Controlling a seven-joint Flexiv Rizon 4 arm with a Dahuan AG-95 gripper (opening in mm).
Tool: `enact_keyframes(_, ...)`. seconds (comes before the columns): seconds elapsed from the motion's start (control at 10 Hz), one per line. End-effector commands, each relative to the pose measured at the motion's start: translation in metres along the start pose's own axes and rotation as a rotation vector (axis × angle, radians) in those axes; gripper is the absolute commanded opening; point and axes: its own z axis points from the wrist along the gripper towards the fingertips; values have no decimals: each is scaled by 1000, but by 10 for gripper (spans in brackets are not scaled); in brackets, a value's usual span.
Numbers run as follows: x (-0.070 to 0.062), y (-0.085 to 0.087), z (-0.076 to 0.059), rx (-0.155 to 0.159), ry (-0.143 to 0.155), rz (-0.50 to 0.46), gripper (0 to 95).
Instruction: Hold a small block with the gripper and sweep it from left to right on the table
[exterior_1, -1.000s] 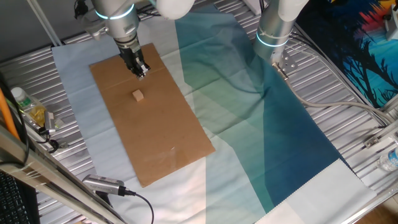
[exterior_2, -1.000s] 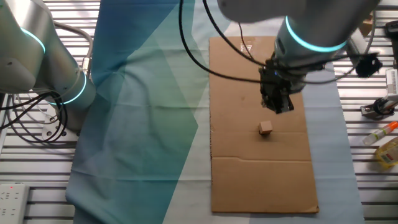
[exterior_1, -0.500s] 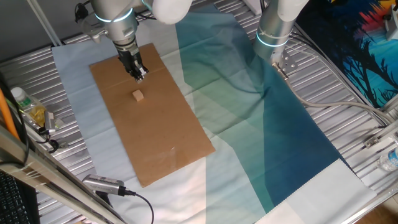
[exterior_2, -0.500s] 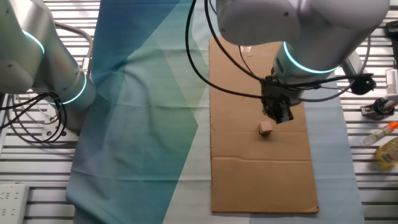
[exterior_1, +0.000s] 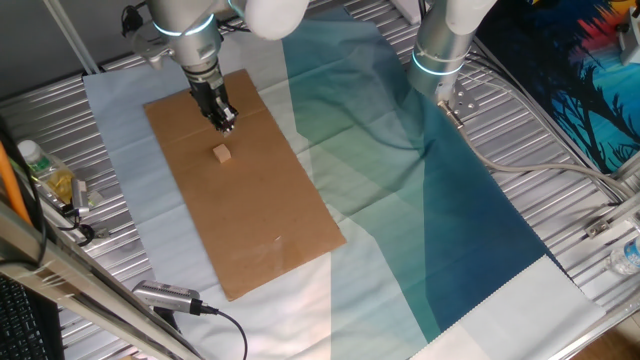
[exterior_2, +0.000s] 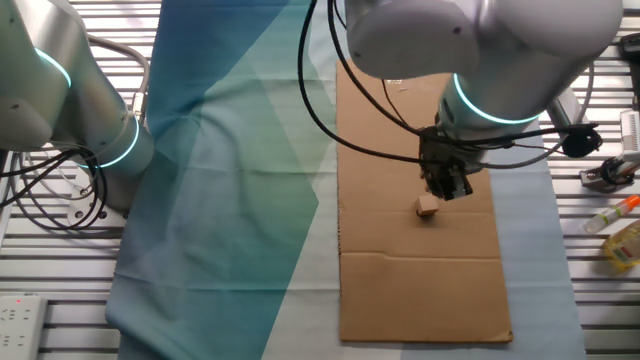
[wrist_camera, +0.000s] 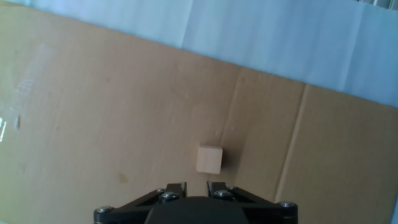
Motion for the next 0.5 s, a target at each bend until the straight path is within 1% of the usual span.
enact_keyframes(0.1, -1, -1, 6, 14, -20, 33, 380)
enact_keyframes(0.2, -2, -2, 9, 26, -28, 54, 380)
enact_keyframes(0.3, -2, -2, 10, 44, -29, 69, 380)
enact_keyframes(0.4, -2, -2, 10, 53, -29, 73, 380)
enact_keyframes(0.5, -2, -3, 11, 55, -30, 78, 190)
